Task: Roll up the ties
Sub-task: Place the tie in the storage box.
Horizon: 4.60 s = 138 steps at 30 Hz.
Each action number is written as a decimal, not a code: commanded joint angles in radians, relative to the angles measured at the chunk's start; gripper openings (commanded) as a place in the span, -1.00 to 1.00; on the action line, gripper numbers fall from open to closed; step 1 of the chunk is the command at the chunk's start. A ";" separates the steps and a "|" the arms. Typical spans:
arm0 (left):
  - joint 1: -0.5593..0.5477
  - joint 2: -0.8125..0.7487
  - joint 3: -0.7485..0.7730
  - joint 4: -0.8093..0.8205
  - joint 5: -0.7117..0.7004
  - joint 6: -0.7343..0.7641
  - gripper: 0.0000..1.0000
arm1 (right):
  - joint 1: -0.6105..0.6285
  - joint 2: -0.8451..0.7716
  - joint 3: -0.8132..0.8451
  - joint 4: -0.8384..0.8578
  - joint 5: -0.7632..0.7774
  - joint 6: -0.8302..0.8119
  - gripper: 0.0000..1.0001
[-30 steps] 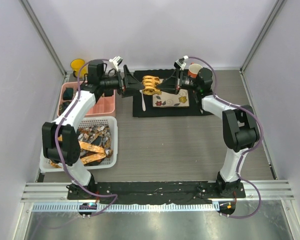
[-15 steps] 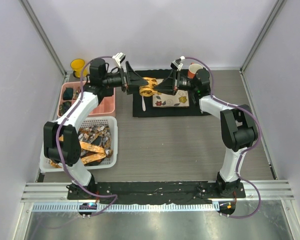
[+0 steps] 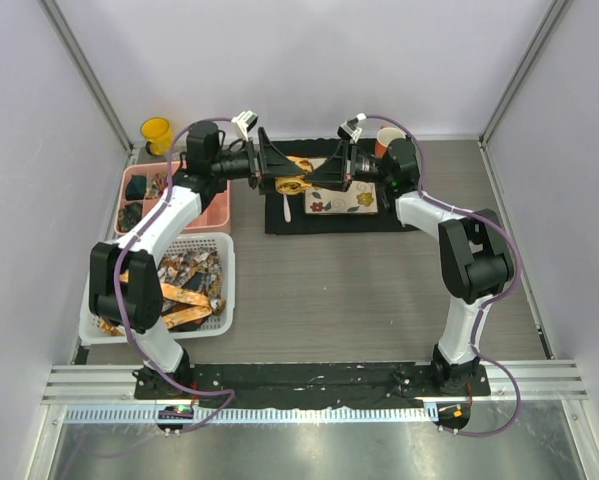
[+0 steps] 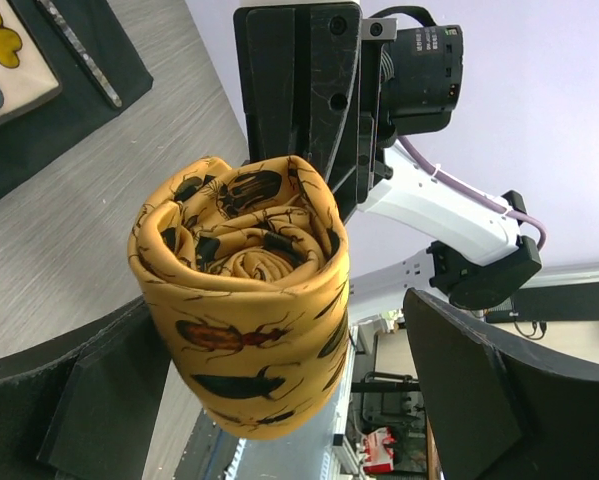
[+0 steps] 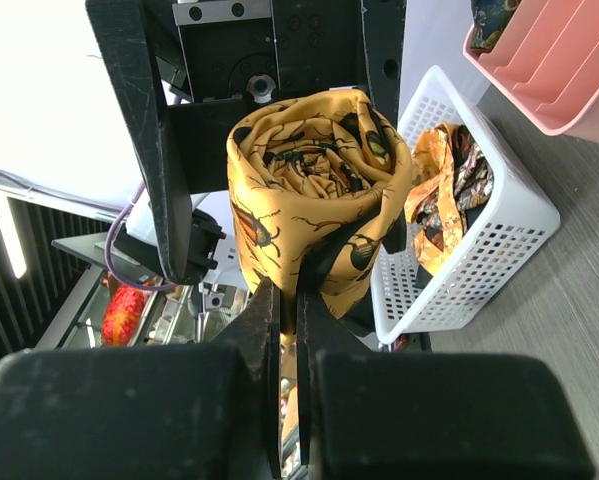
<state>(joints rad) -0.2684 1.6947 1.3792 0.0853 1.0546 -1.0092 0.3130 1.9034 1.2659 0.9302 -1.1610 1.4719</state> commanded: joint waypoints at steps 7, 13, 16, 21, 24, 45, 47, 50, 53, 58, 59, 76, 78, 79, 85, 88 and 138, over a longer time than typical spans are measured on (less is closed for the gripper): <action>-0.015 -0.024 -0.009 0.060 -0.013 -0.043 0.61 | 0.014 -0.049 0.024 -0.010 0.023 -0.062 -0.99; -0.015 -0.026 -0.008 0.062 -0.025 -0.037 0.04 | 0.017 -0.047 0.021 -0.027 0.020 -0.071 -0.98; -0.011 -0.029 -0.006 0.054 -0.033 -0.019 -0.45 | 0.015 -0.050 0.018 -0.057 0.012 -0.091 -0.99; 0.008 -0.035 0.015 -0.021 -0.042 0.081 -1.00 | 0.017 -0.052 0.027 -0.120 0.004 -0.156 -0.89; 0.024 -0.047 0.043 -0.172 -0.054 0.199 -1.00 | 0.017 -0.052 0.041 -0.183 0.003 -0.202 -0.63; 0.328 0.049 0.463 -1.216 -0.222 1.107 -1.00 | -0.060 -0.112 0.397 -1.260 0.381 -1.181 0.95; 0.360 0.071 0.495 -1.269 -0.248 1.138 -1.00 | -0.112 -0.074 0.373 -1.222 0.249 -1.039 0.96; 0.411 0.121 0.552 -1.318 -0.292 1.167 -1.00 | -0.138 -0.064 0.282 -1.032 0.126 -0.938 0.97; 0.449 0.200 0.661 -1.462 -0.330 1.302 -1.00 | -0.127 -0.092 0.270 -1.053 0.144 -1.010 0.99; 0.478 0.206 0.707 -1.533 -0.524 1.679 -1.00 | -0.127 -0.095 0.257 -1.114 0.178 -1.073 0.99; 0.480 0.213 0.719 -1.556 -0.559 1.743 -1.00 | -0.127 -0.092 0.253 -1.119 0.181 -1.075 0.99; 0.540 0.318 0.758 -1.745 -0.788 2.492 -1.00 | -0.127 -0.046 0.273 -1.130 0.195 -1.075 0.99; 0.540 0.330 0.747 -1.745 -0.804 2.503 -1.00 | -0.127 -0.044 0.274 -1.131 0.195 -1.073 0.99; 0.540 0.342 0.745 -1.742 -0.806 2.499 -1.00 | -0.127 -0.041 0.274 -1.131 0.195 -1.073 0.99; 0.540 0.419 0.830 -1.744 -0.756 2.202 -1.00 | -0.127 -0.038 0.273 -1.131 0.195 -1.073 0.99; 0.541 0.462 0.865 -1.745 -0.714 1.961 -1.00 | -0.129 -0.037 0.270 -1.131 0.195 -1.073 0.99; 0.630 0.398 0.606 -1.296 -0.803 1.273 -1.00 | -0.129 -0.029 0.257 -1.143 0.192 -1.084 0.99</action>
<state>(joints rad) 0.3645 2.1509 1.9682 -1.2461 0.3027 0.2604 0.1860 1.8748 1.5089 -0.2188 -0.9649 0.4015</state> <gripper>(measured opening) 0.426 0.995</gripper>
